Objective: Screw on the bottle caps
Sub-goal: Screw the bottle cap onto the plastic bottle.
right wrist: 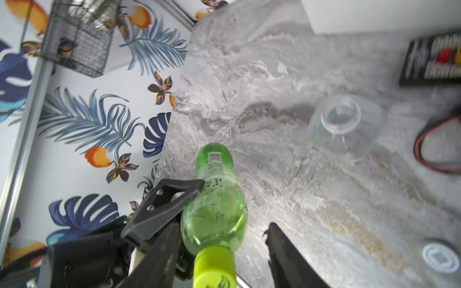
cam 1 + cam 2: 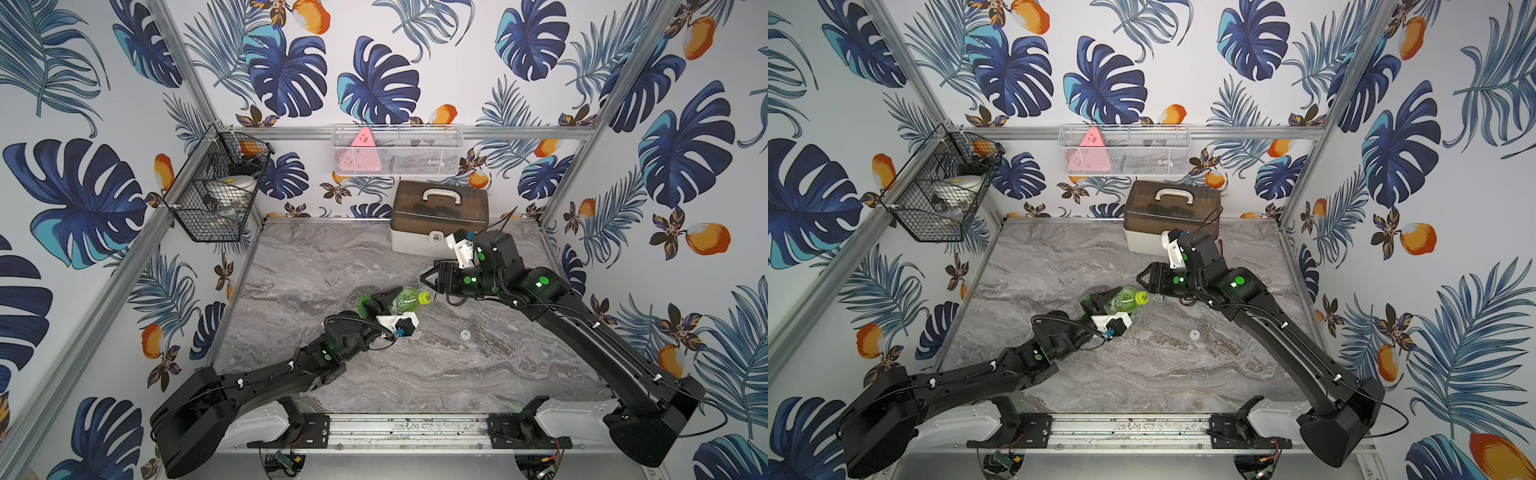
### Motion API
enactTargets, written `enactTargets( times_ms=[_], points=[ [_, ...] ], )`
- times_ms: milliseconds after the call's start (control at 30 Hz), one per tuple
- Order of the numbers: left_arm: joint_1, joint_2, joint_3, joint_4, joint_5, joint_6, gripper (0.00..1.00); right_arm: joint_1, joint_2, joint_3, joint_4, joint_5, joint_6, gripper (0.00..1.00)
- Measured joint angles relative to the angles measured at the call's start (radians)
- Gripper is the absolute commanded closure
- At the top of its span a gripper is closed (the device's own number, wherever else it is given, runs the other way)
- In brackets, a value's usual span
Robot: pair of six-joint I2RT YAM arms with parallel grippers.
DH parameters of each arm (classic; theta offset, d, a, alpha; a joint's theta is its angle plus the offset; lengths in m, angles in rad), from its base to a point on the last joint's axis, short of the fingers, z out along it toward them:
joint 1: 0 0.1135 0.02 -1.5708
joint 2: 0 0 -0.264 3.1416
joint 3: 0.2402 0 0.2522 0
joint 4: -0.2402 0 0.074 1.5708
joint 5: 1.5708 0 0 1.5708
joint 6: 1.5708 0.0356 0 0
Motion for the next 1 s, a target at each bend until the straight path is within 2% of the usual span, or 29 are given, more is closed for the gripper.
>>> enactTargets(
  times_ms=[100,200,333,500,733,933,1000],
  points=[
    [0.034,0.0,0.002,-0.025,0.058,-0.11,0.47,-0.002,-0.046,-0.022,0.047,-0.011,-0.166,0.36],
    [0.081,0.019,0.011,-0.021,0.147,-0.268,0.48,-0.002,-0.069,-0.082,0.126,-0.048,-0.263,0.34],
    [0.122,0.085,0.013,0.067,0.282,-0.491,0.48,0.0,-0.101,-0.225,0.27,-0.097,-0.297,0.33],
    [0.136,0.131,0.015,0.169,0.38,-0.666,0.48,0.012,-0.105,-0.307,0.414,-0.132,-0.305,0.36],
    [0.137,0.137,0.013,0.239,0.435,-0.737,0.48,0.031,-0.08,-0.333,0.5,-0.088,-0.328,0.45],
    [0.138,0.15,0.013,0.257,0.451,-0.762,0.47,0.049,-0.053,-0.328,0.536,-0.074,-0.331,0.6],
    [0.137,0.154,0.013,0.259,0.455,-0.765,0.44,0.051,-0.053,-0.328,0.54,-0.076,-0.332,0.68]
  ],
)
